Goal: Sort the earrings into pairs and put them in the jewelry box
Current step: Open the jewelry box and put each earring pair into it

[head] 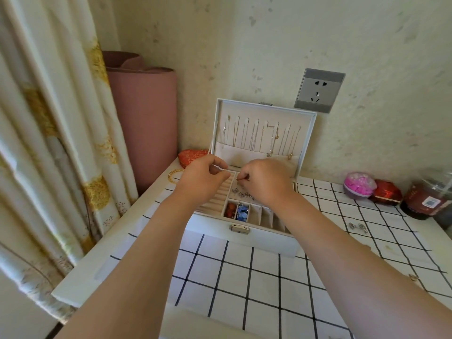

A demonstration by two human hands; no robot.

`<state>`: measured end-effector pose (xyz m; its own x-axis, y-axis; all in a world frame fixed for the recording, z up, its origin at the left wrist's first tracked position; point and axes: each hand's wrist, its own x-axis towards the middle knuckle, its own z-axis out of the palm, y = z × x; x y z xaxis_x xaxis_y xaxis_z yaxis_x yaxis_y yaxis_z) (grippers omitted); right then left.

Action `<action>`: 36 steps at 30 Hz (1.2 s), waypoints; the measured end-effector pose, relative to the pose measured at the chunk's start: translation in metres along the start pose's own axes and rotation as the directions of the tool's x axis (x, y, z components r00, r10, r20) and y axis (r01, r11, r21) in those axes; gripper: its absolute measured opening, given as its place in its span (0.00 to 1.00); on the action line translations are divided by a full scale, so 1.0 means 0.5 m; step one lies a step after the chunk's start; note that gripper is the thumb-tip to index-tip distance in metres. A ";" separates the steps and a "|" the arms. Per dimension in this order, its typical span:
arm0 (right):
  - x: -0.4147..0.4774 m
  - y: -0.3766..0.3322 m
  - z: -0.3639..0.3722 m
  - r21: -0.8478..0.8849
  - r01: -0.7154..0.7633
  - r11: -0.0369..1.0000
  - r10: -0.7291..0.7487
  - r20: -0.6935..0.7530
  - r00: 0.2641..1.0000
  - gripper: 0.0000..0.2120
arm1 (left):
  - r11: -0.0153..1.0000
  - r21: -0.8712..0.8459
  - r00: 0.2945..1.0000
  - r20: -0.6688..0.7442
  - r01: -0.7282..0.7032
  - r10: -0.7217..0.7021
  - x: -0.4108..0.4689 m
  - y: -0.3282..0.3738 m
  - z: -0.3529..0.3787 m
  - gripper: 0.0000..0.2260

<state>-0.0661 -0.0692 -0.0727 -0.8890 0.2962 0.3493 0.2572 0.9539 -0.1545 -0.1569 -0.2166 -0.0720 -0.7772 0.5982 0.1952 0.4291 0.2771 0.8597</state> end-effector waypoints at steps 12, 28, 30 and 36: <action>0.003 0.007 -0.022 -0.037 0.114 0.993 -0.112 0.041 0.993 0.06 | 1.000 0.004 1.000 -0.016 0.013 -0.012 0.001 -0.004 0.001 0.05; 0.017 0.013 -0.042 0.127 -0.027 0.992 -0.005 0.250 0.968 0.07 | 0.992 -0.110 0.999 0.014 0.054 -0.053 -0.015 0.024 -0.003 0.06; 0.020 0.018 -0.057 0.308 -0.078 0.948 0.014 0.204 0.979 0.08 | 0.971 -0.213 0.994 0.016 0.106 -0.104 -0.018 0.036 -0.005 0.07; 0.016 0.013 -0.121 0.635 -0.108 0.765 0.012 0.154 0.988 0.11 | 0.840 -0.483 0.967 0.080 0.248 -0.240 -0.024 0.077 0.005 0.04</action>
<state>-0.0486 -0.0578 -0.0151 -0.9338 0.2964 0.2007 0.0524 0.6678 -0.7425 -0.1297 -0.2114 -0.0426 -0.8182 0.5723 -0.0553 -0.0550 0.0178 0.9983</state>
